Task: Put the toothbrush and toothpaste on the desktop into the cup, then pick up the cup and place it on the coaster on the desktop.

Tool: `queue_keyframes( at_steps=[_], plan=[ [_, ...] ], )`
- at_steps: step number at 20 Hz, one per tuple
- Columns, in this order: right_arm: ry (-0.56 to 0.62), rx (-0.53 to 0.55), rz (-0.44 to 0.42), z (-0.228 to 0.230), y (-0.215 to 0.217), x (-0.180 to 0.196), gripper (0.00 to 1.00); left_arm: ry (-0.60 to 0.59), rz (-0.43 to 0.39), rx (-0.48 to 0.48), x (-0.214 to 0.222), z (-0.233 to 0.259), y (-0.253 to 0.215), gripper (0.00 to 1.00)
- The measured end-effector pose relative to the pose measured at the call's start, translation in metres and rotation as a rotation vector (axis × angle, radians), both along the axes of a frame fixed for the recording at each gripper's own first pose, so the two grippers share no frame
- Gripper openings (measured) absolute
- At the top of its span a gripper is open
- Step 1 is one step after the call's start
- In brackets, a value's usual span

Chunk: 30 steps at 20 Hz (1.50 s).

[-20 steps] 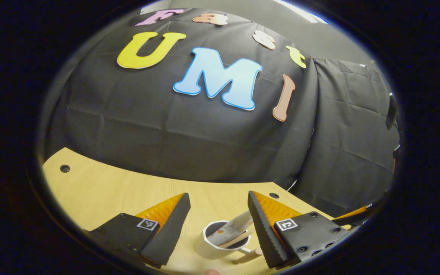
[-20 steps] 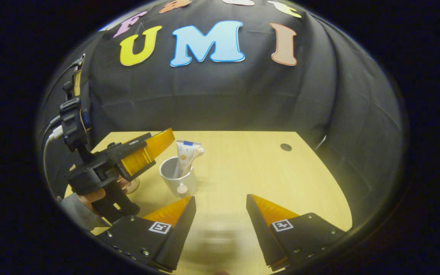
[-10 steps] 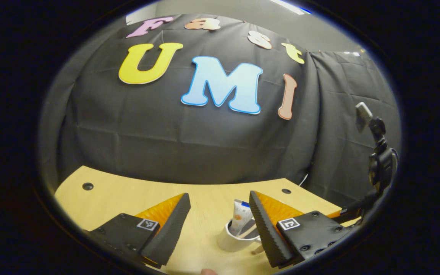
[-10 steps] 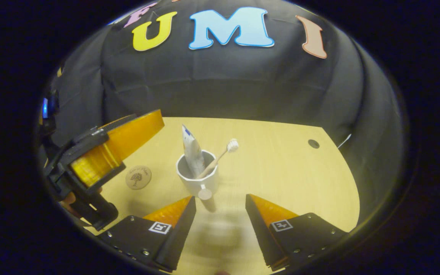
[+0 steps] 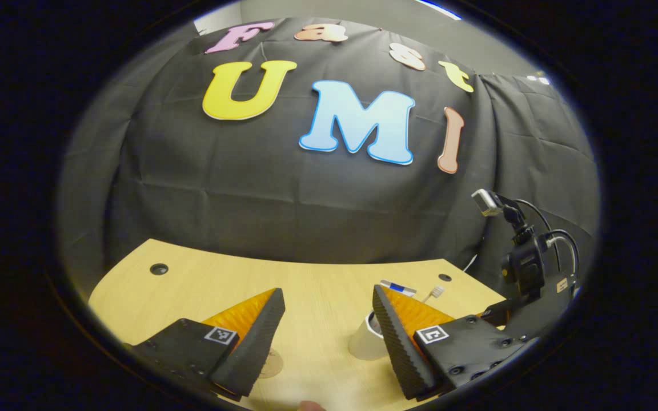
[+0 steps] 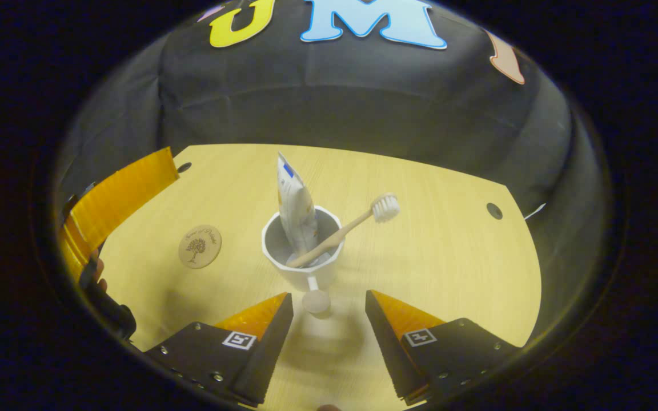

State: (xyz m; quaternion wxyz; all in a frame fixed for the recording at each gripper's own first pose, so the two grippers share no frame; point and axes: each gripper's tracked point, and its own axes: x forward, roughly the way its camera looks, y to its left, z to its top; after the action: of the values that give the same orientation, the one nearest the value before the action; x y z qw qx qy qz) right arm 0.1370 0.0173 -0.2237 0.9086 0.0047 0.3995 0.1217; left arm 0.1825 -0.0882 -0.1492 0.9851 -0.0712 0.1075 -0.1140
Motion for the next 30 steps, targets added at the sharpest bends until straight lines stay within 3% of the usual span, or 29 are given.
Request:
queue_keyframes(
  at_steps=[17, 18, 21, 22, 23, 24, 30],
  plan=[
    [0.186, -0.061, 0.046, -0.045, 0.028, 0.020, 0.78, 0.071, 0.095, 0.002, -0.015, -0.019, 0.062, 0.98],
    [0.196, -0.058, 0.050, -0.048, 0.031, 0.020, 0.70, 0.072, 0.099, 0.002, -0.016, -0.019, 0.065, 0.98],
    [0.228, -0.087, 0.045, -0.052, 0.027, 0.017, 0.58, 0.078, 0.113, 0.004, -0.019, -0.021, 0.076, 1.00],
    [0.245, -0.080, 0.054, -0.055, 0.029, 0.014, 0.48, 0.080, 0.119, 0.002, -0.021, -0.022, 0.080, 0.98],
    [0.253, -0.094, 0.044, -0.061, 0.026, 0.012, 0.48, 0.083, 0.125, 0.000, -0.022, -0.022, 0.083, 0.98],
    [0.267, -0.078, 0.034, -0.054, 0.028, 0.012, 0.33, 0.086, 0.129, -0.002, -0.023, -0.023, 0.085, 0.98],
    [0.246, -0.090, 0.032, -0.054, 0.028, 0.015, 0.25, 0.107, 0.145, -0.027, -0.031, -0.031, 0.092, 0.98]
  ],
)
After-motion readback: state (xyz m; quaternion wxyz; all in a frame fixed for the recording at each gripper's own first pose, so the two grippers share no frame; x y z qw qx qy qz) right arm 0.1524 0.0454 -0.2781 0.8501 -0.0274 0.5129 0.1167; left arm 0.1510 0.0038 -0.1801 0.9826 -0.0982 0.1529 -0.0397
